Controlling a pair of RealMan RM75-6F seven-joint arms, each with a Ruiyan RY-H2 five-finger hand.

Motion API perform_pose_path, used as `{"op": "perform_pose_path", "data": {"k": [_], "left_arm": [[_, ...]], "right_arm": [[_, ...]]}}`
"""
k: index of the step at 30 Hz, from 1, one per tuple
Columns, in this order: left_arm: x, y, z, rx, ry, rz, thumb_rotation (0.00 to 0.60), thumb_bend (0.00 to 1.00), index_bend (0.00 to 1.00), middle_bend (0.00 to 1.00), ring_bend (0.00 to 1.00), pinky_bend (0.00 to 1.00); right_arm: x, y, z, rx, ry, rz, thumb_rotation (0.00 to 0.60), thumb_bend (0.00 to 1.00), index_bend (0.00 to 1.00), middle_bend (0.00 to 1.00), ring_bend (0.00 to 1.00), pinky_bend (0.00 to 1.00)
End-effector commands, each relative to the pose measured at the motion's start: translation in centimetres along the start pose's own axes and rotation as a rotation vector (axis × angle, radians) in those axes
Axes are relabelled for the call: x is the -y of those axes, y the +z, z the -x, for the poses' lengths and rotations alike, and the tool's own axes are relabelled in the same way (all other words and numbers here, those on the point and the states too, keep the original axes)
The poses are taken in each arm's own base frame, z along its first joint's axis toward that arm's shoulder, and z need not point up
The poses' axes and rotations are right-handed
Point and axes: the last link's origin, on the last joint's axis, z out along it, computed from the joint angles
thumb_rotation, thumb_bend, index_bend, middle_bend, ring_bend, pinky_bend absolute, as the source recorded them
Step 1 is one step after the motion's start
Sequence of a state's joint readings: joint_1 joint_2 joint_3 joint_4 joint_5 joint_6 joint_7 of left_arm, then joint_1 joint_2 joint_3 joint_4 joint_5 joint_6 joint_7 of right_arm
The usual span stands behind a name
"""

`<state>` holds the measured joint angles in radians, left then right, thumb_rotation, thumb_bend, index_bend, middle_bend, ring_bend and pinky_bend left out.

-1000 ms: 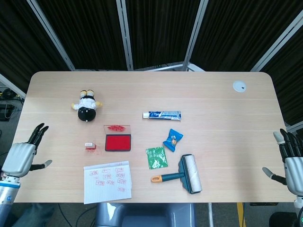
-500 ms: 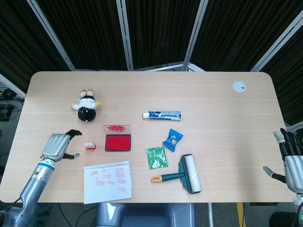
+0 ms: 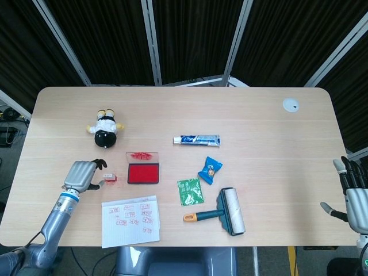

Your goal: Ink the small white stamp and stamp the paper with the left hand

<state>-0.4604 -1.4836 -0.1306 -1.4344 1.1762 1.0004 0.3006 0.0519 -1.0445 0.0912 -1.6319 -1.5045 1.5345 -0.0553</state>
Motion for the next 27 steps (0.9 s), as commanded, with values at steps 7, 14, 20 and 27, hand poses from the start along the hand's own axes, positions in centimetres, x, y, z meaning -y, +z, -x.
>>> {"op": "perform_pose_path", "data": {"k": [7, 14, 20, 27], "left_arm": [[-0.2, 0.5, 0.4, 0.003, 0.009, -0.006, 0.600, 0.24, 0.38, 0.41, 0.77, 0.85], [-0.4, 1.2, 1.0, 0.011, 0.015, -0.004, 0.600, 0.25, 0.40, 0.42, 0.77, 0.85], [-0.7, 1.5, 1.1, 0.013, 0.020, 0.000, 0.600, 0.25, 0.40, 0.43, 0.77, 0.85], [-0.8, 1.7, 1.2, 0.018, 0.026, 0.002, 0.600, 0.25, 0.42, 0.45, 0.77, 0.85]], "right_arm": [[-0.1, 0.1, 0.0, 0.003, 0.001, 0.003, 0.600, 0.00, 0.00, 0.00, 0.00, 0.00], [-0.2, 0.2, 0.2, 0.008, -0.001, 0.009, 0.600, 0.00, 0.00, 0.00, 0.00, 0.00], [-0.3, 0.3, 0.3, 0.012, -0.003, 0.013, 0.600, 0.00, 0.00, 0.00, 0.00, 0.00], [-0.3, 0.4, 0.4, 0.014, -0.005, 0.016, 0.600, 0.00, 0.00, 0.00, 0.00, 0.00]]}}
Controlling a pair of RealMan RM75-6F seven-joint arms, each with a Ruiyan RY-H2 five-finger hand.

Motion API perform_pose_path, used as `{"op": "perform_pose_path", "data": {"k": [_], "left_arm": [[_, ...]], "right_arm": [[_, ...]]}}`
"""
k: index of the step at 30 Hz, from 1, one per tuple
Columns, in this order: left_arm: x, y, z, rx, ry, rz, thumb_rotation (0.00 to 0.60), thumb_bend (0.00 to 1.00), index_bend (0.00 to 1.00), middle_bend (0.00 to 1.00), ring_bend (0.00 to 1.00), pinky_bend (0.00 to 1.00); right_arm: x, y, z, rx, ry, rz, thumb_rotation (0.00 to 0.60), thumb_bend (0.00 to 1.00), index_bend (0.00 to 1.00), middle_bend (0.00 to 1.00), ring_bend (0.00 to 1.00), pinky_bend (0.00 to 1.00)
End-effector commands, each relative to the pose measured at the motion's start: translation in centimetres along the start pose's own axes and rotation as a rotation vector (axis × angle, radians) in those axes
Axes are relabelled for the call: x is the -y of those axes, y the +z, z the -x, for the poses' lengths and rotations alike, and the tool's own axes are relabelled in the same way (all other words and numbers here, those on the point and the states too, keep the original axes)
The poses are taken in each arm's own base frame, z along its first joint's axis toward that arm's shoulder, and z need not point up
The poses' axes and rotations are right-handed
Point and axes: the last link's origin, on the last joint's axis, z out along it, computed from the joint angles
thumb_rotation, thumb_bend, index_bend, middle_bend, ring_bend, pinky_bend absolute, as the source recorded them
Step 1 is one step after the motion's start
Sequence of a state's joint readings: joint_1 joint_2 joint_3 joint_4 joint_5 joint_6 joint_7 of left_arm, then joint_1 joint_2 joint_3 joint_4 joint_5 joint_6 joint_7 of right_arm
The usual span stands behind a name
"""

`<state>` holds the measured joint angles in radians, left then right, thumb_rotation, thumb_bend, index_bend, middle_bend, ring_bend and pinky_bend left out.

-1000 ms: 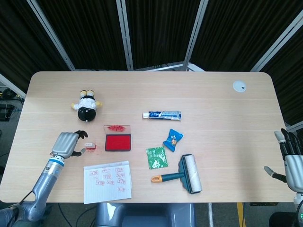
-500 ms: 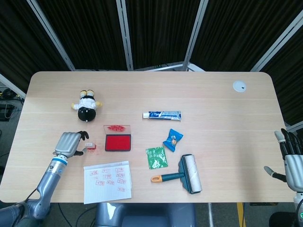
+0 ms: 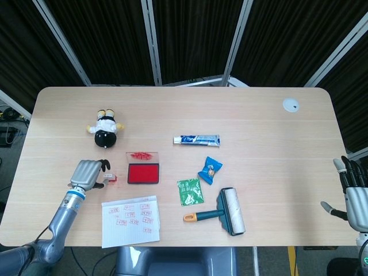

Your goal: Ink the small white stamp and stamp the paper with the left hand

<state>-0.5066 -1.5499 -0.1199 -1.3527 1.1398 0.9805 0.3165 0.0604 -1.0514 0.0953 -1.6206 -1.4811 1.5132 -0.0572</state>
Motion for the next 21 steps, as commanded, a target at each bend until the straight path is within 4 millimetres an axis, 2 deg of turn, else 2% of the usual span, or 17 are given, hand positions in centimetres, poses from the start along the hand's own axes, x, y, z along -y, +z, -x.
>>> {"op": "perform_pose_path", "data": {"k": [1, 21], "left_arm": [[-0.05, 0.06, 0.04, 0.002, 0.002, 0.000, 0.600, 0.25, 0.42, 0.45, 0.77, 0.85], [-0.44, 0.69, 0.43, 0.013, 0.009, 0.005, 0.600, 0.29, 0.50, 0.51, 0.77, 0.85]], "right_arm": [[-0.01, 0.02, 0.01, 0.001, 0.000, 0.001, 0.600, 0.00, 0.00, 0.00, 0.00, 0.00], [-0.17, 0.23, 0.23, 0.010, -0.002, 0.009, 0.600, 0.00, 0.00, 0.00, 0.00, 0.00]]}}
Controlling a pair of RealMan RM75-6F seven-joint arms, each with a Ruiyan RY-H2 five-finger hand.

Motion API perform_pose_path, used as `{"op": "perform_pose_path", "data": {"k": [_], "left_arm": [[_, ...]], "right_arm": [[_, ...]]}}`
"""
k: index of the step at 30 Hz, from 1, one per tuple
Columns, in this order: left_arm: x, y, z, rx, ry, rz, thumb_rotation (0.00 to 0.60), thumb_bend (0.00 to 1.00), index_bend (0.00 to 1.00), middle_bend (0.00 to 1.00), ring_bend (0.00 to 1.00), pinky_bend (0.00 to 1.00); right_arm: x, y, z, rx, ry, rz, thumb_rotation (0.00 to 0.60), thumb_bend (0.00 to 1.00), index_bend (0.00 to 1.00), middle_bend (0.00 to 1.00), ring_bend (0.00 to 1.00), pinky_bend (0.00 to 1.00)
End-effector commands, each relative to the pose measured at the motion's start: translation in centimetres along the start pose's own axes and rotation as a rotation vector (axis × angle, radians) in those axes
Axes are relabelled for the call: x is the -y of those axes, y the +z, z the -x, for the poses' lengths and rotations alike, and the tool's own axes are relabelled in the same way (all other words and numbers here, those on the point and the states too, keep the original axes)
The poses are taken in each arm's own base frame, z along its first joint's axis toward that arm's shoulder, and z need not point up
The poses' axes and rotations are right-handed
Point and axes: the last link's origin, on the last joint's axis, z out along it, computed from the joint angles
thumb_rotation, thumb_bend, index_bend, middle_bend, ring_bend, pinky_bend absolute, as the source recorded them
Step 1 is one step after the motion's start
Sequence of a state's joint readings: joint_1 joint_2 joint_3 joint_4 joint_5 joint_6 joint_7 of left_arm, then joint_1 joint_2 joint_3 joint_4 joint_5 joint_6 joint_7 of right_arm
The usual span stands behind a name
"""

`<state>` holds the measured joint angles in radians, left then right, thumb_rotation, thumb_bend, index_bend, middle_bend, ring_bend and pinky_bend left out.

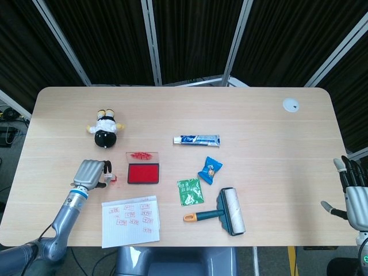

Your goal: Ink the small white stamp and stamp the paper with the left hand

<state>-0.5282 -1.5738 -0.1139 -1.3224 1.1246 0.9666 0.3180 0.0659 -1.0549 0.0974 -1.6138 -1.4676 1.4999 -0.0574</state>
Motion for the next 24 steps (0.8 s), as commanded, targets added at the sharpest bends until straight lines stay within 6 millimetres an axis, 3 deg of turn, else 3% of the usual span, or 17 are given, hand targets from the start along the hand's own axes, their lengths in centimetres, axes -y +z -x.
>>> {"op": "perform_pose_path", "data": {"k": [1, 17, 24], "left_arm": [[0.0, 0.0, 0.0, 0.001, 0.001, 0.000, 0.600, 0.29, 0.50, 0.51, 0.77, 0.85], [0.3, 0.2, -0.5, 0.011, -0.024, 0.000, 0.600, 0.33, 0.53, 0.53, 0.77, 0.85], [0.0, -0.4, -2.4, -0.012, -0.082, 0.042, 0.600, 0.33, 0.55, 0.54, 0.77, 0.85]], "right_arm": [[0.0, 0.0, 0.0, 0.001, 0.000, 0.000, 0.600, 0.00, 0.00, 0.00, 0.00, 0.00], [-0.1, 0.1, 0.2, 0.008, -0.002, 0.009, 0.600, 0.00, 0.00, 0.00, 0.00, 0.00], [-0.2, 0.2, 0.2, 0.006, -0.002, 0.013, 0.600, 0.00, 0.00, 0.00, 0.00, 0.00]]}}
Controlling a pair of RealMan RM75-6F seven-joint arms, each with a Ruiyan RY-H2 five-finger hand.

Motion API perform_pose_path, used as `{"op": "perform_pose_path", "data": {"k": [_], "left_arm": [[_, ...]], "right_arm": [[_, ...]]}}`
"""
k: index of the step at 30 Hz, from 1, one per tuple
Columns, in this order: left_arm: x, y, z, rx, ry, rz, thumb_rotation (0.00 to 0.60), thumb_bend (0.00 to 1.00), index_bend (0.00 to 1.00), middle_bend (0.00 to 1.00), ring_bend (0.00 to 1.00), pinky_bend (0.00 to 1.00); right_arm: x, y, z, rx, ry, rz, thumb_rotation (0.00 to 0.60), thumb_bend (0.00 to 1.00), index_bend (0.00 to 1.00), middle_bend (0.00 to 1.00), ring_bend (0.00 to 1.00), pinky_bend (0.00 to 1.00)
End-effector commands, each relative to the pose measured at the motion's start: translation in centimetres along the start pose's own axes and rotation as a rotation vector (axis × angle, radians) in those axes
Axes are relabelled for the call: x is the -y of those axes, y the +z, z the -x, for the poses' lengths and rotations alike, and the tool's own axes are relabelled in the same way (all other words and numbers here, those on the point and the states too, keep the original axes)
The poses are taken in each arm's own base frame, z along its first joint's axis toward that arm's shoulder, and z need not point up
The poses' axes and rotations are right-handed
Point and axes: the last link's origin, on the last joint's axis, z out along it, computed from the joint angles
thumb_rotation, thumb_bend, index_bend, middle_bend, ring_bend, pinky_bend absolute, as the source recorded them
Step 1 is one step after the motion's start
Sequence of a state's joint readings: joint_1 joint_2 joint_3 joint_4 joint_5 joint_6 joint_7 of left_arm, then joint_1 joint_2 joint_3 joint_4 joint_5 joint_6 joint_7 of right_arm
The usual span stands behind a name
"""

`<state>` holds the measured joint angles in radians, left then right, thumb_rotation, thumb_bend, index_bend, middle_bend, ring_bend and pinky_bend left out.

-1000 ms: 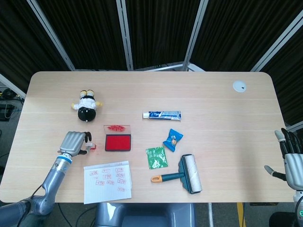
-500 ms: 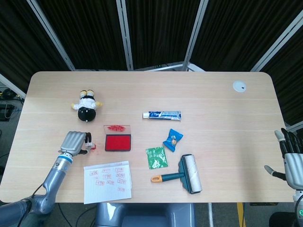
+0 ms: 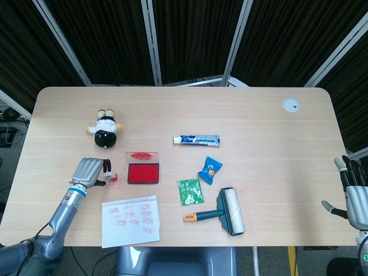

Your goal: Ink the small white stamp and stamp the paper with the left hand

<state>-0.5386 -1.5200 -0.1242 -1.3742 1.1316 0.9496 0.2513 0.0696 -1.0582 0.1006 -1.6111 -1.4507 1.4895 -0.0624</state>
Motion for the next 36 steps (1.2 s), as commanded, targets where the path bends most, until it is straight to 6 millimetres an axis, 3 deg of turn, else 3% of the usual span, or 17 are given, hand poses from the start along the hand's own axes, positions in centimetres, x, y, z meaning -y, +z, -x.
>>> {"op": "perform_pose_path", "data": {"k": [1, 7, 12, 21, 36], "left_arm": [[-0.5, -0.4, -1.3, -0.010, -0.041, 0.037, 0.600, 0.33, 0.55, 0.54, 0.77, 0.85], [-2.4, 0.1, -3.4, -0.009, -0.068, 0.119, 0.600, 0.32, 0.55, 0.54, 0.77, 0.84], [-4.6, 1.7, -4.2, -0.017, -0.034, 0.153, 0.600, 0.32, 0.55, 0.54, 0.77, 0.84], [-6.6, 3.9, -3.1, 0.022, 0.000, 0.141, 0.600, 0.33, 0.55, 0.54, 0.77, 0.84], [-7.7, 5.2, -1.3, 0.058, 0.006, 0.145, 0.600, 0.33, 0.57, 0.55, 0.77, 0.84]], "right_arm": [[0.0, 0.0, 0.0, 0.000, 0.001, 0.001, 0.600, 0.00, 0.00, 0.00, 0.00, 0.00], [0.0, 0.2, -0.1, -0.003, 0.001, 0.000, 0.600, 0.00, 0.00, 0.00, 0.00, 0.00], [-0.1, 0.4, -0.1, -0.007, 0.002, 0.007, 0.600, 0.00, 0.00, 0.00, 0.00, 0.00], [-0.9, 0.8, -0.1, -0.008, -0.002, 0.040, 0.600, 0.00, 0.00, 0.00, 0.00, 0.00], [-1.7, 1.1, 0.2, 0.005, -0.006, 0.075, 0.600, 0.00, 0.00, 0.00, 0.00, 0.00]]}}
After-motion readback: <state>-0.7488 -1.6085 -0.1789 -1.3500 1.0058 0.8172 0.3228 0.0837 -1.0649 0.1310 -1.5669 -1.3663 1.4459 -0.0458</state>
